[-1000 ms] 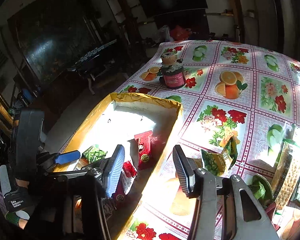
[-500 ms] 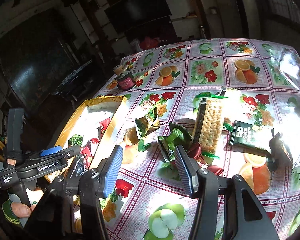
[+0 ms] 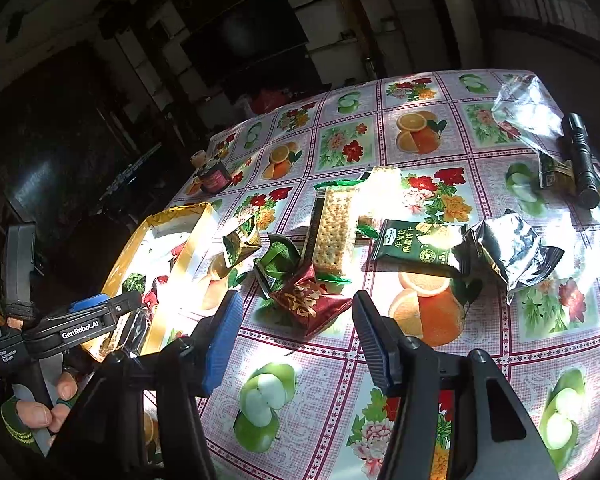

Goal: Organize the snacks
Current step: 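Move both tools back to the snack pile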

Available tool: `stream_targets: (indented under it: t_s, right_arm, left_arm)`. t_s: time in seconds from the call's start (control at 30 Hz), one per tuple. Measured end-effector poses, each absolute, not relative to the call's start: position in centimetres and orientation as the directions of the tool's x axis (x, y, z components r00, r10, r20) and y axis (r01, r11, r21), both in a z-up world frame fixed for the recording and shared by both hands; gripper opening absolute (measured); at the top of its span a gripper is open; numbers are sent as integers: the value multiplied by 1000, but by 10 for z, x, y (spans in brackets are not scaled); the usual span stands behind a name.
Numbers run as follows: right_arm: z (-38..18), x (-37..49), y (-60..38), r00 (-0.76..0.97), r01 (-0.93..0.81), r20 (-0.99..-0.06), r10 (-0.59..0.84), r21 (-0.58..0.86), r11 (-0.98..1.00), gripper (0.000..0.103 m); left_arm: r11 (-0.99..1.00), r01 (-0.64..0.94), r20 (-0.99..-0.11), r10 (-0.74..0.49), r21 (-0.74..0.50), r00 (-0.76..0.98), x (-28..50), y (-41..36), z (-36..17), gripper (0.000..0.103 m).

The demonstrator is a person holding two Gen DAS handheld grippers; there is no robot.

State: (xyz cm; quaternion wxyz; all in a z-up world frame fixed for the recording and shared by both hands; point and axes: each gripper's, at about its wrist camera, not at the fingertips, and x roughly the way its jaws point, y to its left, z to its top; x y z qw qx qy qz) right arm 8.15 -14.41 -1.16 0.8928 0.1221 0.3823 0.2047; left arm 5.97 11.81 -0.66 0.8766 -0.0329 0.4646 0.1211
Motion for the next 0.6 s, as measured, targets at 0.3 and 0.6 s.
stream_targets:
  t_s: [0.3, 0.6]
  right_arm:
    - [-15, 71, -169, 638, -236, -633, 438, 380, 894, 59]
    - [-27, 65, -195, 642, -176, -653, 403, 386, 906, 60]
  left_arm:
    - [972, -226, -814, 183, 66, 551, 55, 105, -2, 70]
    - [979, -194, -834, 152, 56, 530, 58, 94, -12, 70]
